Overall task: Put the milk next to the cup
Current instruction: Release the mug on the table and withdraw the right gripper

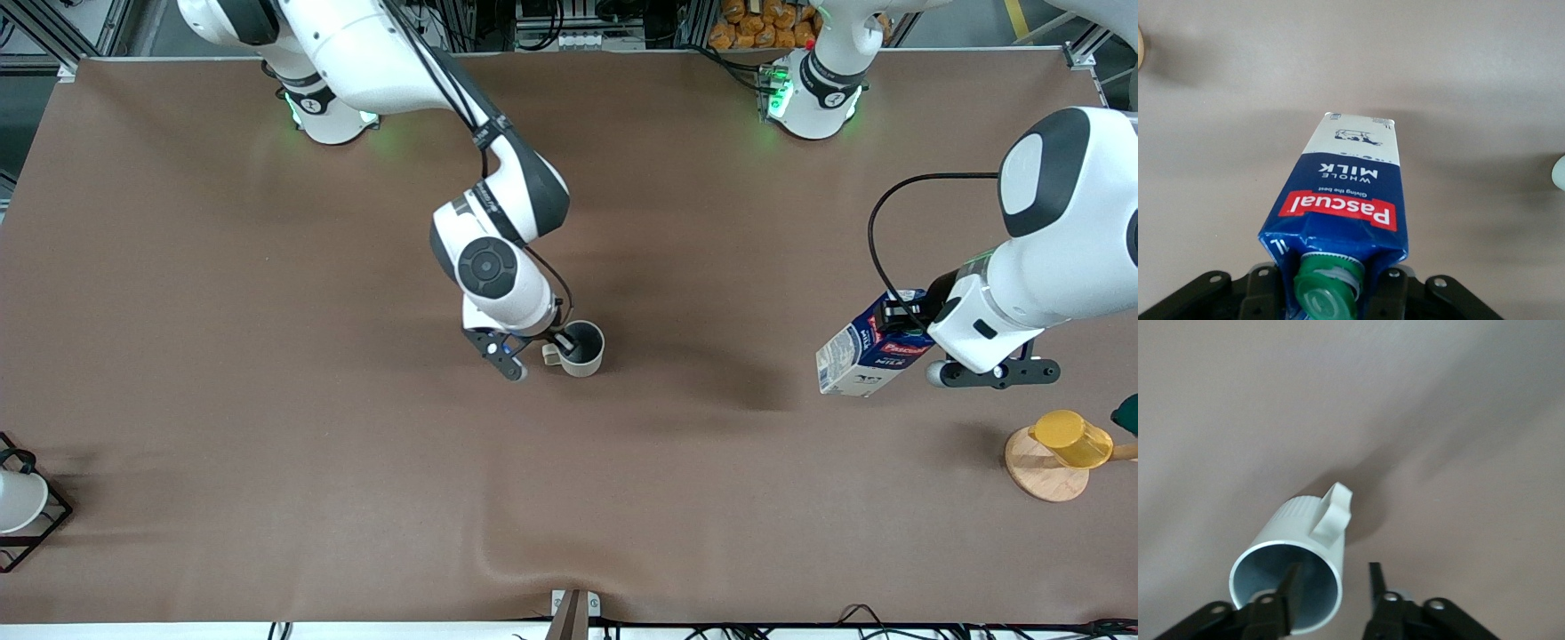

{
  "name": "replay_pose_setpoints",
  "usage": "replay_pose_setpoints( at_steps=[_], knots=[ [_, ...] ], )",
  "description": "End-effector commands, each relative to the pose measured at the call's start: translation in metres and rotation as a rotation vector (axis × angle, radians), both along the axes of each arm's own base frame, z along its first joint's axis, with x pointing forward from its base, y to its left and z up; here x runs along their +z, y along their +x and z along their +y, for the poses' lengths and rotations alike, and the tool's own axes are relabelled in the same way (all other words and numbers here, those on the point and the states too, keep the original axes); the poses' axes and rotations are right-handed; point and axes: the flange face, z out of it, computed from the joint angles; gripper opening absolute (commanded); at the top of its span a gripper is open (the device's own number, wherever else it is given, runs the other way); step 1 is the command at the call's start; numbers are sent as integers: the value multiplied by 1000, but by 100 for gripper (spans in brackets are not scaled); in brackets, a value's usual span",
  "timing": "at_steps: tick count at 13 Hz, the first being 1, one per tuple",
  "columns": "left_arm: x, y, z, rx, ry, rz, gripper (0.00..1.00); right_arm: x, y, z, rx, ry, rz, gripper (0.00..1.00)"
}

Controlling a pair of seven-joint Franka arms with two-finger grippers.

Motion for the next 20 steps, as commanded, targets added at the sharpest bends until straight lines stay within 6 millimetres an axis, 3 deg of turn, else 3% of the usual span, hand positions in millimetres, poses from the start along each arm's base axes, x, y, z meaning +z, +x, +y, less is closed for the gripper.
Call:
replay_pose_setpoints(
  at_steps=[1, 4, 7, 11, 12, 15, 17, 20],
  knots=[
    [20, -10, -22, -35, -7, 4, 45, 39, 31, -45, -58, 0, 44, 100],
    [26, -17, -48, -73, -20, 11, 45, 99, 48, -103, 71, -16, 0, 100],
    [29, -25, -78, -121, -34, 8, 46, 121, 64, -185, 198, -44, 55, 100],
    [31, -43, -128, -193, -63, 18, 46, 131, 86, -310, 394, -48, 100, 100],
    [26, -48, -141, -175, -60, 32, 46, 133, 91, -338, 431, -79, 95, 100],
    [7, -75, -208, -113, -27, 73, 46, 147, 97, -430, 571, -37, 60, 100],
    [-13, -93, -249, -111, 0, 105, 46, 160, 91, -474, 644, -19, 38, 100],
    [-52, -106, -282, -67, 33, 173, 46, 192, 69, -514, 672, -21, 8, 100]
  ],
)
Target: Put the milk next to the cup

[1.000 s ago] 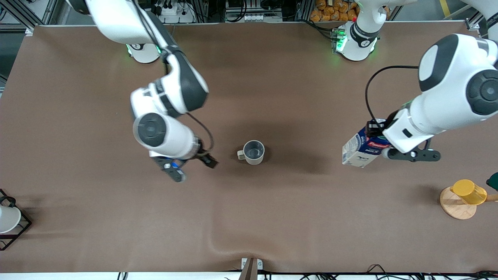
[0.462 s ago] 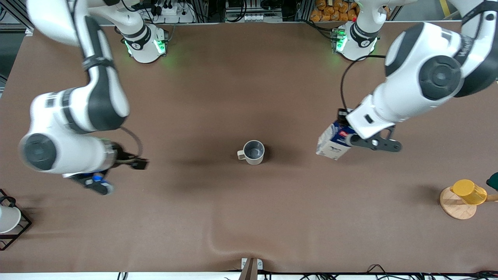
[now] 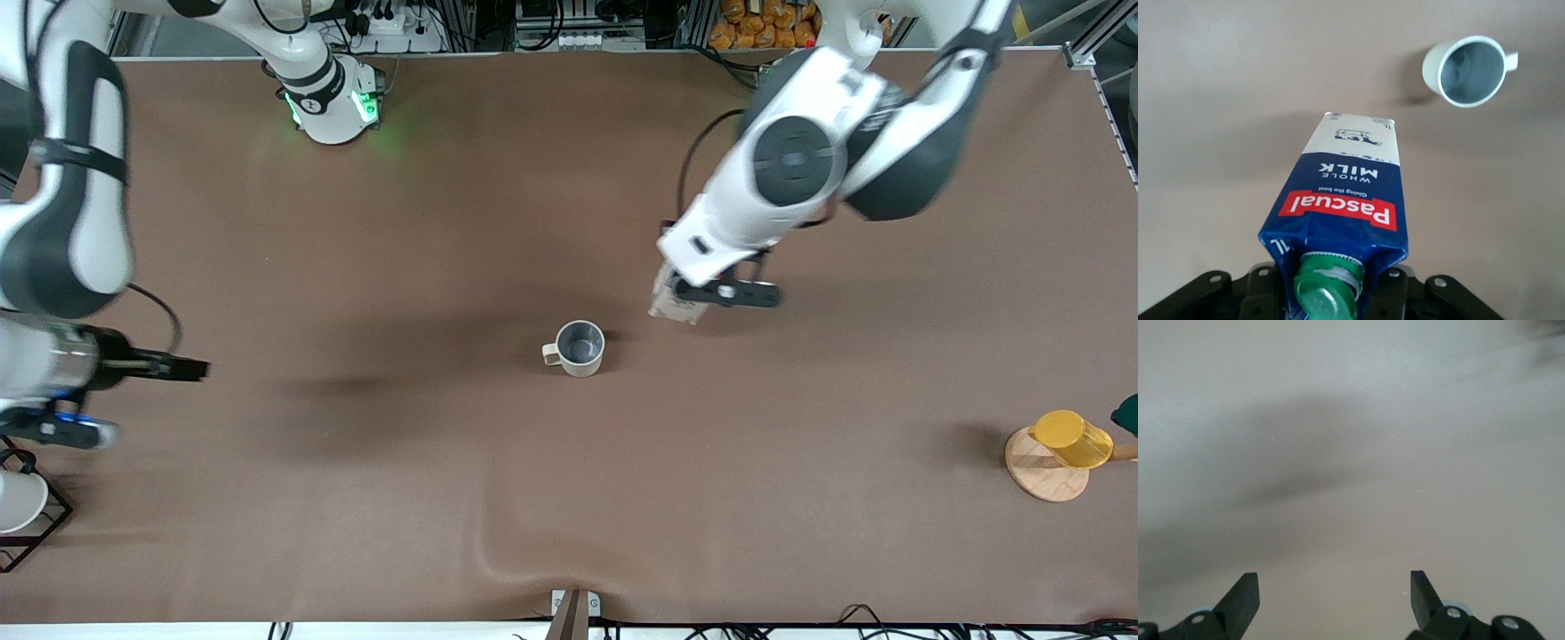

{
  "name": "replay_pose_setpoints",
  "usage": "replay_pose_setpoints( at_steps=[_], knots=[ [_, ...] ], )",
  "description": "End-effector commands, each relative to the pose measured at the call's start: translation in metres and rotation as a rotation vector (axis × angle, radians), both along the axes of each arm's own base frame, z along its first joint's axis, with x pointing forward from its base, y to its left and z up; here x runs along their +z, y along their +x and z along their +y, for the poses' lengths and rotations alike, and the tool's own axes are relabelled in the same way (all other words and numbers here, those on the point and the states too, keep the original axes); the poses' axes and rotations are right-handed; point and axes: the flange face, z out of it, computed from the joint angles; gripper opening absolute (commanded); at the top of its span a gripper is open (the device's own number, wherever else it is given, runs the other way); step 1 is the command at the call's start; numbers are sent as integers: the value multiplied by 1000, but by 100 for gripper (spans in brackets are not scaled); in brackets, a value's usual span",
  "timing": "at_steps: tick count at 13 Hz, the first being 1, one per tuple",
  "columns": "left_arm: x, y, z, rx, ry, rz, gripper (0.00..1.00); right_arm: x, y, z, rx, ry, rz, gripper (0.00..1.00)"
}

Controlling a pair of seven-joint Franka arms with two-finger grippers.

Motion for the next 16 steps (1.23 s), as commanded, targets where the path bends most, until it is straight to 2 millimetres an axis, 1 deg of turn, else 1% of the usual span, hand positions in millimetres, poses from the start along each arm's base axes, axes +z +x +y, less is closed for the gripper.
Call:
replay_pose_setpoints(
  at_steps=[1, 2, 3, 4, 6, 7, 9, 10, 11, 12, 13, 14, 15, 16],
  knots=[
    [-32, -9, -27, 38, 39, 53, 46, 34, -37, -16, 19, 18, -18, 100],
    [-46, -20, -46, 43, 56, 67, 46, 43, -51, -19, 14, 27, -24, 100],
    [-58, -26, -58, 53, 65, 74, 46, 49, -65, -20, 12, 34, -37, 100],
    [-64, -27, -65, 63, 58, 70, 46, 55, -76, -21, 13, 37, -67, 100],
    [-79, -39, -90, 75, 54, 62, 46, 52, -101, -21, 11, 52, -92, 100],
    [-86, -43, -102, 91, 46, 50, 48, 50, -112, -18, 13, 57, -114, 100],
    [-99, -41, -113, 125, 45, 57, 49, 41, -131, -19, 15, 54, -141, 100],
    [-102, -46, -124, 117, 42, 58, 49, 40, -133, -19, 15, 55, -146, 100],
    [-106, -45, -131, 112, 39, 56, 49, 43, -134, -18, 17, 56, -147, 100],
    [-109, -45, -137, 108, 38, 46, 49, 48, -138, -14, 16, 57, -153, 100],
    [-113, -43, -141, 106, 46, 33, 49, 53, -144, -6, 27, 60, -153, 100],
    [-118, -45, -146, 97, 53, 20, 49, 56, -149, -3, 29, 63, -157, 100],
    [-123, -47, -148, 93, 62, 10, 48, 58, -148, -3, 32, 61, -163, 100],
    [-129, -49, -152, 89, 67, 6, 48, 66, -143, -1, 43, 45, -176, 100]
  ],
)
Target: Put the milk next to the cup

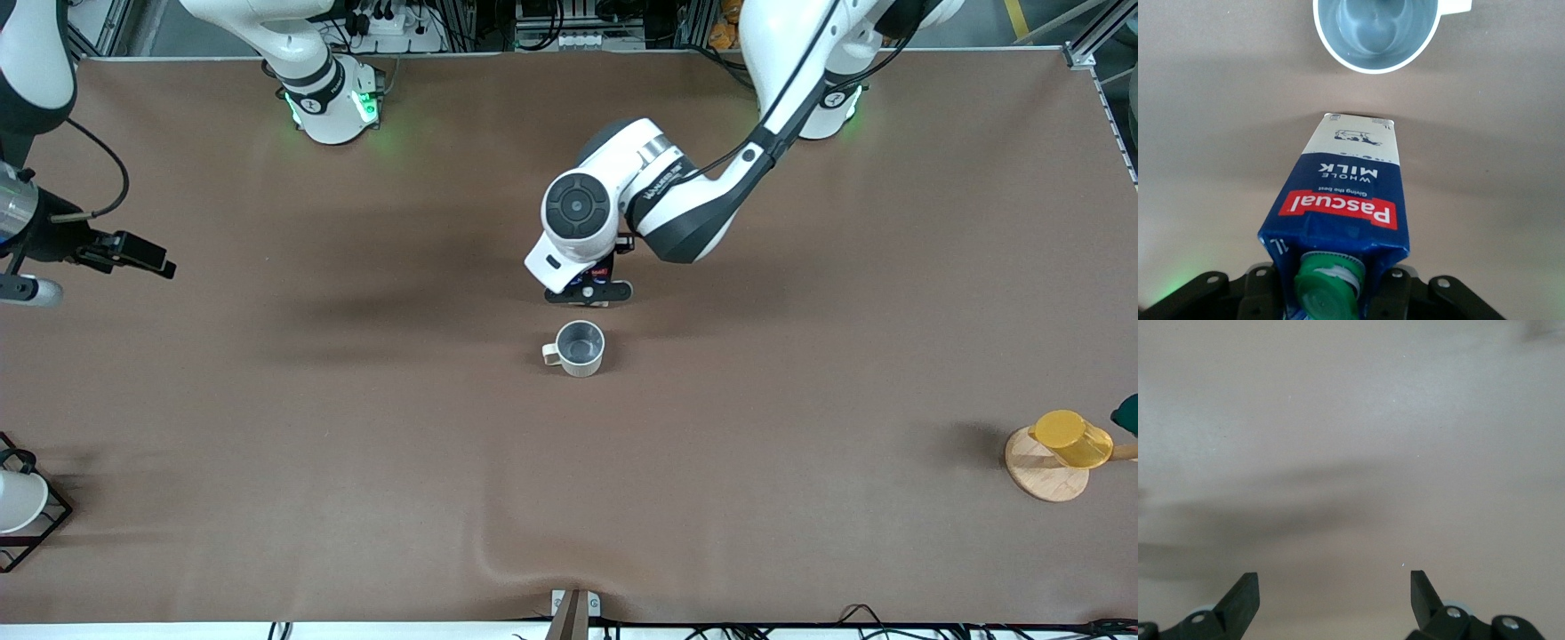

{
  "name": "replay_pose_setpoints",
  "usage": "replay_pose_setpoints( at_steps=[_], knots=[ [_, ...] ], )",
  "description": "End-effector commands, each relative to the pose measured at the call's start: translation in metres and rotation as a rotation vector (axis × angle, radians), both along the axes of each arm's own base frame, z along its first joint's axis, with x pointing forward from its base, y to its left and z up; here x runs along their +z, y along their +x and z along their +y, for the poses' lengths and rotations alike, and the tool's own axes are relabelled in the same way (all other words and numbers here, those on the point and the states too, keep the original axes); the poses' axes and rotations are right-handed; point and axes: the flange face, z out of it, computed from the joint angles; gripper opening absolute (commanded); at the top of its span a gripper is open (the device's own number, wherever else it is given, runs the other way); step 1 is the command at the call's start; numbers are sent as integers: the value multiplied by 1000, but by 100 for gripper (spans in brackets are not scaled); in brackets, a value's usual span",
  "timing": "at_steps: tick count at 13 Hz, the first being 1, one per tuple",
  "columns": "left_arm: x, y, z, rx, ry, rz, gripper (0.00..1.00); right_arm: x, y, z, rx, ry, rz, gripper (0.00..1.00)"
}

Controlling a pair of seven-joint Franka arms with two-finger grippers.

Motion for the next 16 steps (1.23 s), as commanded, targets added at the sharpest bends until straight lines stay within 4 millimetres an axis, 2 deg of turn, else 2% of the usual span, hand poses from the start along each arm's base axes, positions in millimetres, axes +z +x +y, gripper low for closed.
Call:
replay_pose_setpoints(
  at_steps=[1, 3, 6, 8, 11, 12, 13, 14, 16],
  knots=[
    [-2, 3, -13, 5, -2, -29, 48, 16, -6, 15, 36, -45, -27, 100],
    [0, 5, -14, 0, -14, -38, 48, 27, -2, 22, 53, -54, -35, 100],
    [0, 9, -10, -12, -23, -41, 48, 52, 18, 19, 44, -74, -48, 100],
    [-1, 16, -5, 0, -22, -50, 48, 62, 31, 16, 39, -79, -31, 100],
    [-2, 22, -1, 12, -24, -67, 49, 61, 35, 17, 47, -77, -28, 100],
    [-4, 22, -2, 14, -22, -72, 52, 62, 36, 23, 56, -88, -31, 100],
    [-3, 22, -2, 12, -22, -73, 66, 68, 37, 24, 54, -86, -43, 100],
    [1, 22, -2, 13, -25, -79, 97, 68, 36, 19, 50, -84, -40, 100],
    [14, 21, -3, 6, -35, -91, 100, 72, 32, 13, 65, -81, -32, 100]
  ],
)
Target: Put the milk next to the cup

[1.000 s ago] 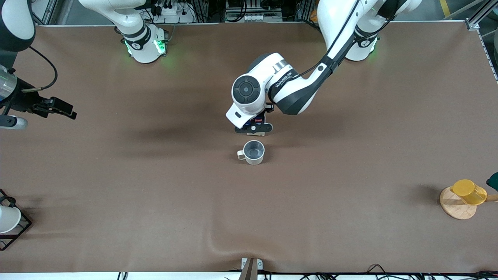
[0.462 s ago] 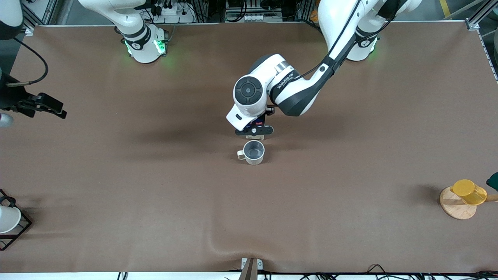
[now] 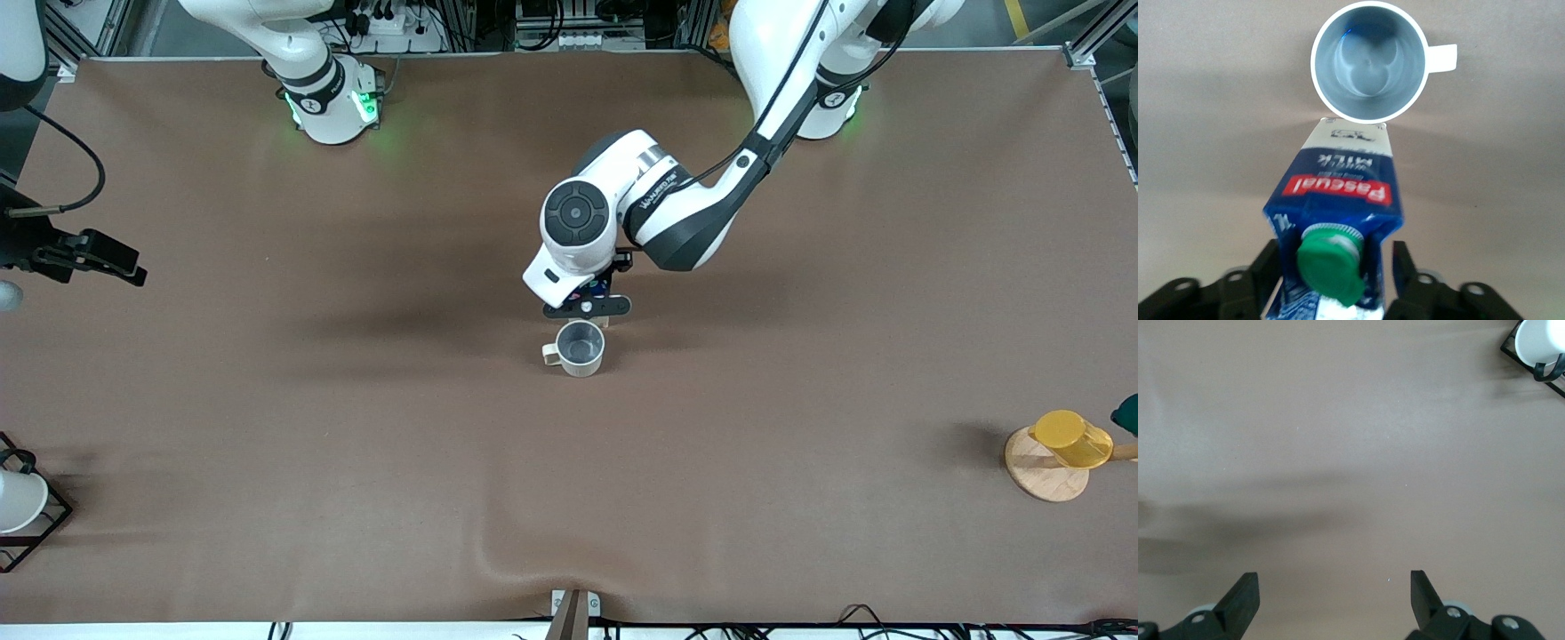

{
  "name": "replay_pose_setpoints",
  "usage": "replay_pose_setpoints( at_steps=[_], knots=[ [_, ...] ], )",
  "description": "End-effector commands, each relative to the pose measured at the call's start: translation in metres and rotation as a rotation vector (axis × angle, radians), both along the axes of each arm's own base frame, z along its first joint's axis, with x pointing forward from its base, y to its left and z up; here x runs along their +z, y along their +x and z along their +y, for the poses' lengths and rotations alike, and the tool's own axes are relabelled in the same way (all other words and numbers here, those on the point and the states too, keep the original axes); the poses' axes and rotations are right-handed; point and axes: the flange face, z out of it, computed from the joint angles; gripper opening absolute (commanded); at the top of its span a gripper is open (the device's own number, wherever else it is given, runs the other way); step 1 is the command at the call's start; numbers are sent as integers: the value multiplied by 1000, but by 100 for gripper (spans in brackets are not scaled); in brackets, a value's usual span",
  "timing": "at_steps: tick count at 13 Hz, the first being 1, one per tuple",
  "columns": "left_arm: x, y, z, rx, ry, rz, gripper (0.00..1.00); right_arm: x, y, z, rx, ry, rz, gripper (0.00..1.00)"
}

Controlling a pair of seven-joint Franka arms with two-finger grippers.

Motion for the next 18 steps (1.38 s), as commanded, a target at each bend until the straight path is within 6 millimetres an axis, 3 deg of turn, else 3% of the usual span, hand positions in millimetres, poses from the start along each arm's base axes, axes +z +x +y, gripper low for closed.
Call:
replay_pose_setpoints(
  at_steps=[1, 4, 6, 7, 9, 10, 13, 16, 18],
  knots=[
    [24, -1, -2, -19, -13, -33, 100, 10, -4, -16, 81, -9, 23, 100],
    [75, -1, 14, -30, 12, -96, 100, 11, -4, -36, 138, 6, 8, 100],
    [124, 1, 32, -35, 39, -192, 100, 17, -2, -20, 171, -4, -4, 100],
    [148, 7, 52, -17, 59, -225, 100, 26, -1, -15, 166, -22, -29, 100],
    [192, 21, 105, 55, 84, -224, 100, 29, -1, -12, 51, -23, -30, 100],
    [215, 30, 140, 72, 94, -220, 100, 31, -2, -8, 5, -21, -31, 100],
    [263, 51, 229, 51, 84, -226, 100, 32, -3, 2, 9, -23, -31, 100],
    [282, 81, 324, 53, 1, -211, 100, 33, -9, -2, 0, -25, -16, 100],
    [289, 90, 371, 41, -22, -217, 100, 33, -9, -4, -5, -25, -18, 100]
  ],
)
